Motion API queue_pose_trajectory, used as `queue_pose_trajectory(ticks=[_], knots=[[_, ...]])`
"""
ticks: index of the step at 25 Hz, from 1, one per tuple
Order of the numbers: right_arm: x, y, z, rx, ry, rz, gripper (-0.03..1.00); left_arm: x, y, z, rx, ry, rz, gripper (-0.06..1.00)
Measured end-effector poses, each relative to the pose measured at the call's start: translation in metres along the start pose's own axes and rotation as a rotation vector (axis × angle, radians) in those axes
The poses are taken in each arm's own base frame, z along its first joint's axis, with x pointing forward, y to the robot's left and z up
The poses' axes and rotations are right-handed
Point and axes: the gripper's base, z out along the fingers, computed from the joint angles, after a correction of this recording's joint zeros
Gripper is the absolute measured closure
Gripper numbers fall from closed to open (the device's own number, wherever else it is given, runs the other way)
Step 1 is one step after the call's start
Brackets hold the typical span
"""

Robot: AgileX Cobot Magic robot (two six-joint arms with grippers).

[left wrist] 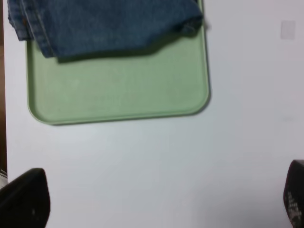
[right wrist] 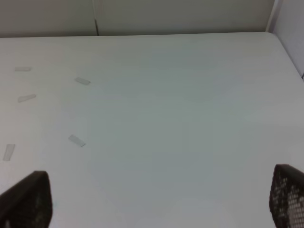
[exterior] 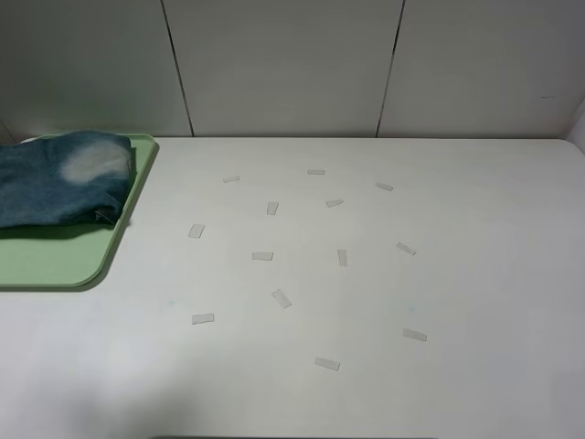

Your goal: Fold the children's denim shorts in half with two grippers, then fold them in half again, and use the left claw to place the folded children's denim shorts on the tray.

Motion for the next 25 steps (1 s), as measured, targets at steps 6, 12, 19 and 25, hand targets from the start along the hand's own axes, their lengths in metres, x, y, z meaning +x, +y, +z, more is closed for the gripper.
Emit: queue_pose_trajectory(ticks=[6,12,19,25], knots=[[0.000,0.000,0.000,0.000,0.000,0.000,0.27,0.044,-0.014,-0.021,-0.025,-0.106,0.012,-0.05],[0.000,0.000,0.000,0.000,0.000,0.000,0.27,0.086,-0.030,-0.034,-0.009,-0.232,0.020,-0.05],[0.000,0.000,0.000,0.000,0.000,0.000,0.27,0.117,-0.041,-0.031,0.042,-0.297,0.074,-0.05],[0.000,0.000,0.000,0.000,0.000,0.000,0.27,0.153,-0.045,-0.013,0.100,-0.371,0.172,-0.05]])
